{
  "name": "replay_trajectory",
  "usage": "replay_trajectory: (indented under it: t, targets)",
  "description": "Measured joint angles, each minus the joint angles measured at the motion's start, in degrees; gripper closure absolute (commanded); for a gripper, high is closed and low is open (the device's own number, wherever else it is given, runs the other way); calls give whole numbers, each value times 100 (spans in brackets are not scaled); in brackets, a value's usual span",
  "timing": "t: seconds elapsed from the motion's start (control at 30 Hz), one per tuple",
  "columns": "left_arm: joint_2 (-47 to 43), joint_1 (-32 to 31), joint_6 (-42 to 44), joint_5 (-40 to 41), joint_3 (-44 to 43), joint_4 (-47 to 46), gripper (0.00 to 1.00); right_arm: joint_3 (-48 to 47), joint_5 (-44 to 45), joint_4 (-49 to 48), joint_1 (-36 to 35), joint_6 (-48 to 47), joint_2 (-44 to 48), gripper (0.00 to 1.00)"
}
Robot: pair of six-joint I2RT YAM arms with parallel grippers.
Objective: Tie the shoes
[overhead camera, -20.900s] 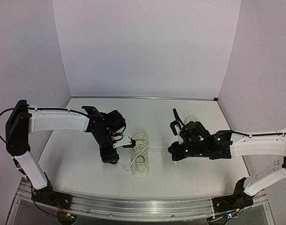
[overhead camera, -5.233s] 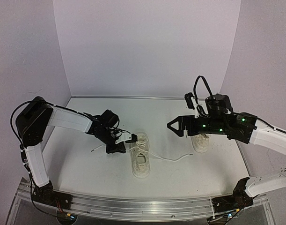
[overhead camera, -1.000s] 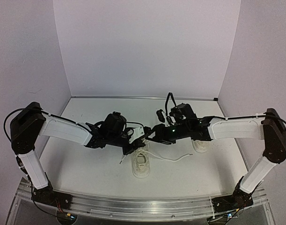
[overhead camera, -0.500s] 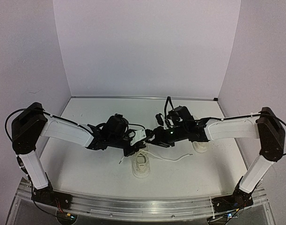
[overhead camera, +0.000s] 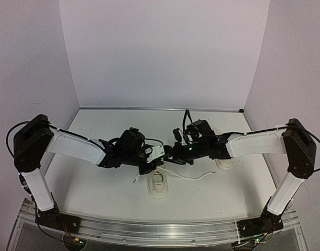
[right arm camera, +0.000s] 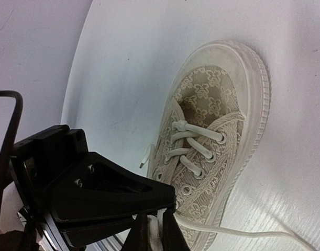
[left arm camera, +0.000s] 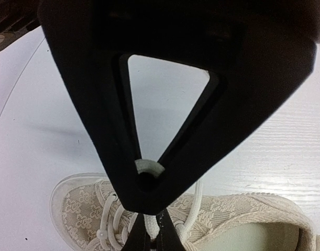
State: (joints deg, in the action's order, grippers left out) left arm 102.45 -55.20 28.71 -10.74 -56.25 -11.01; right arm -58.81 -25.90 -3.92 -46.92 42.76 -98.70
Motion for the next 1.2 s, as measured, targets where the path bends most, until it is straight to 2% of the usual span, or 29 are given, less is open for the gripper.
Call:
replay_trajectory:
  t: [0.1,0.2,0.23,0.33,0.5,0.6,0.73,0.9,0.97,1.03,1.13,1.2]
  targets:
    - [0,-2,0,3,0,-1,94,0,-13,-5,0,-7,0,100]
    - [0,-3,3,19,0,-2,77,0,-10,-5,0,-3,0,100]
    - [0,-4,5,46,0,-4,75,2,-8,-5,0,-2,0,100]
    - [-2,-4,-1,112,2,-15,71,29,-6,-12,2,-1,0,100]
    - [-7,-4,5,180,2,-75,70,66,-2,-10,0,4,0,100]
    - [-7,-13,32,179,2,-95,72,68,3,-12,0,18,0,100]
    - [-7,-36,112,174,2,-95,79,68,3,-12,0,20,0,100]
    - [-7,-37,148,181,-5,-84,96,68,3,-12,0,22,0,100]
    - [-7,-39,172,179,-26,-60,100,68,7,-15,2,22,0,100]
    - [-7,-45,187,184,-45,-39,100,68,9,-16,2,20,0,90]
    - [-7,-52,165,180,-54,-12,100,77,2,-21,2,43,4,61]
    - [-7,-52,148,177,-55,-2,100,188,1,-47,28,4,96,55]
